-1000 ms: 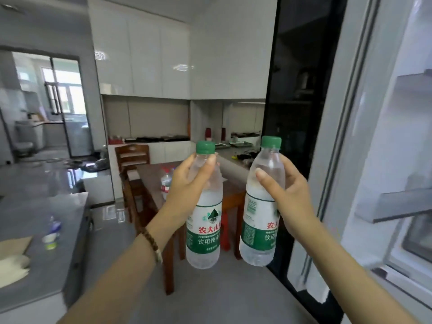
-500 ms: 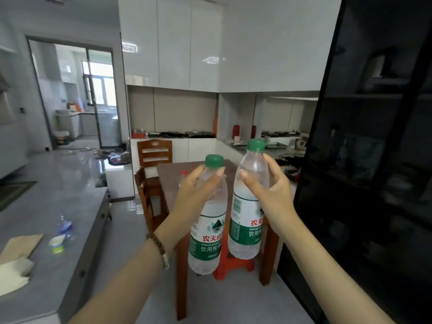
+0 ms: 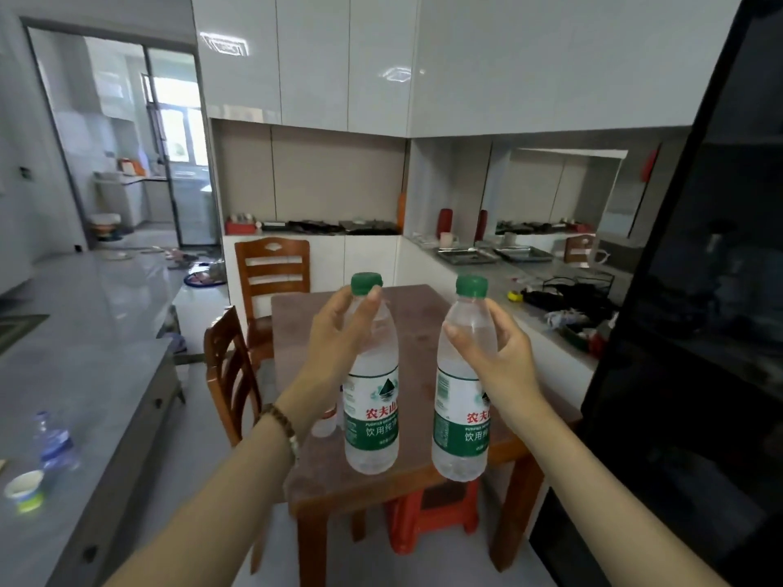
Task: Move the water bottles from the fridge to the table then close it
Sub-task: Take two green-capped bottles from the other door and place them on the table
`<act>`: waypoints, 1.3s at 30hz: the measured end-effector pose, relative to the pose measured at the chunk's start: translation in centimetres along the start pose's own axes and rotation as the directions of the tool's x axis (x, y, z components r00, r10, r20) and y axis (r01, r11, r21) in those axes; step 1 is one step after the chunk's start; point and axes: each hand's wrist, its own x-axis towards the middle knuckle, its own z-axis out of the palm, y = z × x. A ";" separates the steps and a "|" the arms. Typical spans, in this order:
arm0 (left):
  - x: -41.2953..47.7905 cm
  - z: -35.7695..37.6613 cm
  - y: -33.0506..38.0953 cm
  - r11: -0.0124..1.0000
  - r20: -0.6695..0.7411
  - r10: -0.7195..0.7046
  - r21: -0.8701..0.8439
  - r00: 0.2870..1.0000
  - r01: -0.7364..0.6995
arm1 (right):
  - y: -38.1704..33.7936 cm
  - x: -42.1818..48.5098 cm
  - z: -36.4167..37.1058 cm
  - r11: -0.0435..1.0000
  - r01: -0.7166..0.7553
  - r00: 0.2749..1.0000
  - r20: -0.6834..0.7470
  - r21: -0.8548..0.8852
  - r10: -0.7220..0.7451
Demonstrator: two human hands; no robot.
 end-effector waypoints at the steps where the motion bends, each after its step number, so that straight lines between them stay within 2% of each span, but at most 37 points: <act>1: 2.1 -0.2 -1.6 1.000 0.012 -0.006 0.012 1.000 0.006 | 1.7 1.7 0.4 1.000 -0.010 1.000 -0.005 -0.013 0.010; 7: 13.7 -0.9 -10.3 0.990 0.026 -0.144 -0.002 0.989 0.144 | 10.3 11.1 3.2 0.994 -0.081 0.997 -0.012 -0.074 0.080; 13: 21.2 -0.1 -17.6 0.978 -0.018 -0.192 0.077 0.981 0.193 | 17.6 18.8 4.3 0.984 -0.138 0.988 0.050 -0.109 0.144; 17: 24.2 0.7 -21.1 0.958 0.137 -0.147 0.268 0.980 0.106 | 22.3 22.6 4.7 0.977 -0.173 0.975 0.116 -0.128 0.188; 24: 26.4 -0.4 -27.2 0.828 0.139 -0.208 0.551 0.968 0.100 | 30.1 27.0 5.1 0.972 -0.212 0.928 0.292 -0.103 0.233; 28: 27.0 -0.6 -29.1 0.704 0.135 -0.222 0.708 0.966 0.063 | 33.2 28.5 5.7 0.969 -0.195 0.908 0.346 -0.153 0.237; 31: 27.9 -1.1 -30.2 0.655 0.143 -0.266 0.752 0.953 0.070 | 35.3 28.7 6.5 0.972 -0.170 0.885 0.409 -0.164 0.223; 36: 29.0 -1.7 -31.8 0.562 0.173 -0.349 0.825 0.921 0.057 | 39.2 28.7 7.5 0.962 -0.235 0.859 0.433 -0.140 0.273; 39: 29.1 -1.9 -32.7 0.484 0.167 -0.379 0.874 0.910 0.041 | 40.1 29.0 7.9 0.955 -0.258 0.817 0.494 -0.150 0.298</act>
